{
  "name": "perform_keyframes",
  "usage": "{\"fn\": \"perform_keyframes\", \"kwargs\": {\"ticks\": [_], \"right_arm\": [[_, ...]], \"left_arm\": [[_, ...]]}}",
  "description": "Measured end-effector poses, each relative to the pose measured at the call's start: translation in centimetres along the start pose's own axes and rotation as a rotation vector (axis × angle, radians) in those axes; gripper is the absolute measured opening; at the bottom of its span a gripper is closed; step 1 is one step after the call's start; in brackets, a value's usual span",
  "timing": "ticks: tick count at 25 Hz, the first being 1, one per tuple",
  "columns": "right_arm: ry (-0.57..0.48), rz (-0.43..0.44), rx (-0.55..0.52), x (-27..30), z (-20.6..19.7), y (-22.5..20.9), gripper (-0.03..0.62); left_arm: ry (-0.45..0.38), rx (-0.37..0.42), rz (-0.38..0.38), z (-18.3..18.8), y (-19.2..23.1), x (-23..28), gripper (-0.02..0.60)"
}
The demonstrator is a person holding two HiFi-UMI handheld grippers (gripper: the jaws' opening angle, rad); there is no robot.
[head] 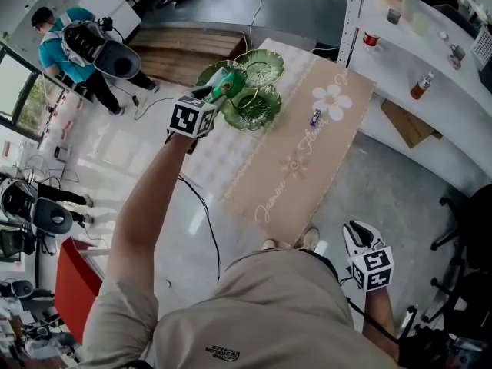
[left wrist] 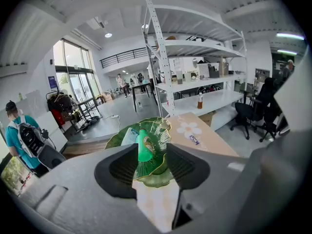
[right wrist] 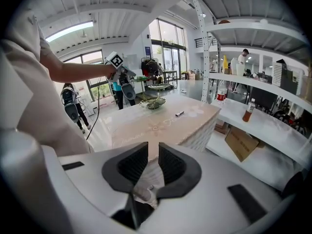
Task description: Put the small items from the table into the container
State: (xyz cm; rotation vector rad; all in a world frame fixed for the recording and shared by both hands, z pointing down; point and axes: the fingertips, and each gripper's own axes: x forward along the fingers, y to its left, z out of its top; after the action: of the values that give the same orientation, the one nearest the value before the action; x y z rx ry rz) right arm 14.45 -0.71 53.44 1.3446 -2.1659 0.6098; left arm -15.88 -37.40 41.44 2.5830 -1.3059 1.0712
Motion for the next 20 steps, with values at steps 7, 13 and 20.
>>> {"fn": "perform_keyframes", "kwargs": {"ticks": [7,13,20], "right_arm": [[-0.001,0.011,-0.011,0.4,0.2,1.9,0.077],[-0.009,0.000,-0.018,0.6,0.4,3.7,0.075],[-0.013,-0.008,-0.026,0.8,0.7,6.5,0.071]], "left_arm": [[-0.108,-0.044,-0.093,0.1,-4.3,-4.7,0.169],[-0.176,-0.087,-0.220,-1.0,-9.1,-8.3,0.169],[-0.220,-0.155,-0.358,-3.8,-13.9,-11.9,0.169]]}}
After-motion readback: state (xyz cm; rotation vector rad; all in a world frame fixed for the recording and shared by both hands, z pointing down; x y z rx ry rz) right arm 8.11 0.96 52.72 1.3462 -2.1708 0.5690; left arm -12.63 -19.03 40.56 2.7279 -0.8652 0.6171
